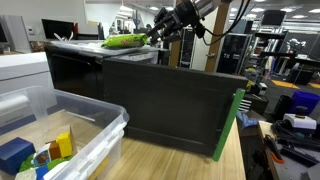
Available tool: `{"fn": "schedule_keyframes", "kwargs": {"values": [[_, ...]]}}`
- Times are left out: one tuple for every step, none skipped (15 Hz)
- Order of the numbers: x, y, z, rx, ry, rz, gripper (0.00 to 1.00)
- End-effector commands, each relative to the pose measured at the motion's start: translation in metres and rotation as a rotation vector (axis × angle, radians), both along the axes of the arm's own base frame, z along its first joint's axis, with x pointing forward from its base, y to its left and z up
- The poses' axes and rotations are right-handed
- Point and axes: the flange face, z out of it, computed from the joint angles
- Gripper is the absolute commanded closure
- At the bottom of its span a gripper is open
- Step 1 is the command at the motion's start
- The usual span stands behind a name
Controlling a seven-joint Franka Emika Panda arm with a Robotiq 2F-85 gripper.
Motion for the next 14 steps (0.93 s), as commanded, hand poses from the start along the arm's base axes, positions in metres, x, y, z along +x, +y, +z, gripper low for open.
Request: {"fn": "schedule_keyframes", "kwargs": {"values": [[-0.014,0.005,0.001,0.001,-0.002,-0.002,0.27],[-0.016,0.005,-0.001,0.002,0.001,-0.004,0.20],[-0.016,0.002,-0.006,0.005,0.011,-0.020,0.13],[-0.016,0.000,-0.004,0.002,0.008,-0.023,0.07],[-0.017,-0.003,-0.006,0.000,0.012,-0.027,0.02],[-0.018,-0.005,-0.007,0.001,0.013,-0.025,0.00],[-0.016,-0.005,-0.005,-0.005,0.011,-0.009,0.00],[-0.014,-0.004,-0.004,-0.005,0.009,-0.005,0.00],[-0.008,0.001,0.001,0.000,0.000,0.008,0.00],[-0.006,0.005,0.000,0.006,0.000,0.015,0.00],[-0.002,0.013,0.005,0.010,-0.011,0.027,0.00],[0.002,0.020,0.008,0.011,-0.018,0.040,0.00],[0.004,0.025,0.011,0.009,-0.023,0.052,0.00],[0.006,0.031,0.013,0.006,-0.026,0.066,0.00]]}}
